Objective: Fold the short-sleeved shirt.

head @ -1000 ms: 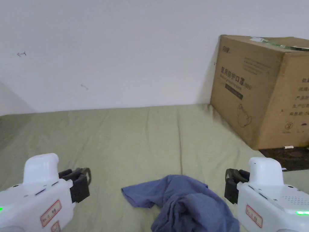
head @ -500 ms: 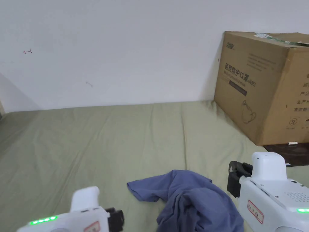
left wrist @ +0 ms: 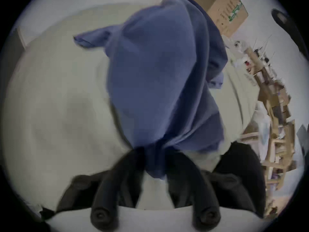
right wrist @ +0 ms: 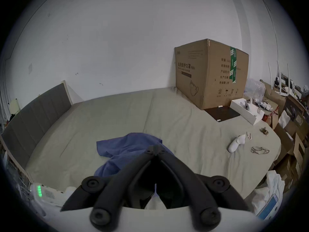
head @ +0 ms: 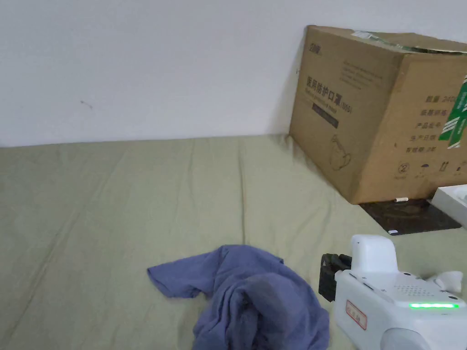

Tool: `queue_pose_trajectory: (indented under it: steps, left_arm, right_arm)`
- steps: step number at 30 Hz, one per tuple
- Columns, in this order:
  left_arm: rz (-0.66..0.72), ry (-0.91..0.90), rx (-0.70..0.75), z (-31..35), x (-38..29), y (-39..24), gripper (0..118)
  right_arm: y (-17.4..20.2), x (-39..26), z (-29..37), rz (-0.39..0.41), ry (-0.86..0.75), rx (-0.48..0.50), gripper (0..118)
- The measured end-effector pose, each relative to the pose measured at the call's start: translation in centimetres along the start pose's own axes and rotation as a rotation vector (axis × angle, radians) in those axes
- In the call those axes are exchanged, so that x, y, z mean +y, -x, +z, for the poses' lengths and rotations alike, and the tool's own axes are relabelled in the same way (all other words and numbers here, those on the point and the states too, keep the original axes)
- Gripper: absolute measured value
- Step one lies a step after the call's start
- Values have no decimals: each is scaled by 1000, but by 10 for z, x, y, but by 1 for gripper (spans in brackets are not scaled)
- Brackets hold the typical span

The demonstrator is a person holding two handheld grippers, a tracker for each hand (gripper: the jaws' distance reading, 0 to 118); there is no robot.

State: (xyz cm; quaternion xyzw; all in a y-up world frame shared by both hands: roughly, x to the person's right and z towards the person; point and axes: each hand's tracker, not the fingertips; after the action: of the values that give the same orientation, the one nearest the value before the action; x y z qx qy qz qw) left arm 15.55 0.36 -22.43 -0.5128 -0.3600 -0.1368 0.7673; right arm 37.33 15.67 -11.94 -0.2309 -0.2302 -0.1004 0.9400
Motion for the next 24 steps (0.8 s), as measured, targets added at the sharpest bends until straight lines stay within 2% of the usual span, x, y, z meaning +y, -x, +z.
queue_pose_trajectory:
  steps: [2,3,6,9,10,11,12,13,16,17,18,19,20,21,22,24]
  left_arm:
    - [65,-41,-139,9,-2,14,10]
    - [95,-43,-157,11,-4,19,10]
    - [99,-97,-109,25,-6,33,10]
    - [104,-110,-108,32,-3,46,10]
    - [107,-112,-109,32,-2,50,10]
    - [110,-115,-109,33,0,53,10]
    - [113,-115,-110,33,1,56,10]
    - [115,-116,-110,34,2,58,10]
    - [125,-123,-95,34,4,64,10]
    - [130,-122,-95,33,5,66,10]
    - [141,-119,-99,32,5,69,10]
    - [154,-118,-105,31,5,71,10]
    - [163,-118,-107,31,4,71,10]
    - [167,-118,-110,31,4,72,10]
    - [168,-118,-112,31,4,74,10]
    - [187,-126,-103,33,2,77,10]
  right_arm:
    - [-7,6,-27,11,62,12,0]
    - [-11,10,-43,13,93,26,0]
    - [-16,26,-100,54,176,66,0]
    - [-13,36,-174,93,334,94,0]
    - [-12,36,-197,82,404,102,13]
    - [-12,32,-227,71,494,77,72]
    - [-14,27,-248,53,541,48,101]
    - [-16,21,-265,42,575,37,104]
    - [-25,-4,-301,48,703,-62,103]
    - [-28,-10,-304,41,715,-85,98]
    - [-30,-15,-305,29,726,-83,87]
    - [-34,-21,-302,4,726,-41,77]
    - [-34,-19,-292,-17,670,1,61]
    - [-31,-16,-282,6,609,1,28]
    - [-28,-14,-278,55,624,15,2]
    - [-24,-4,-261,114,586,-9,2]
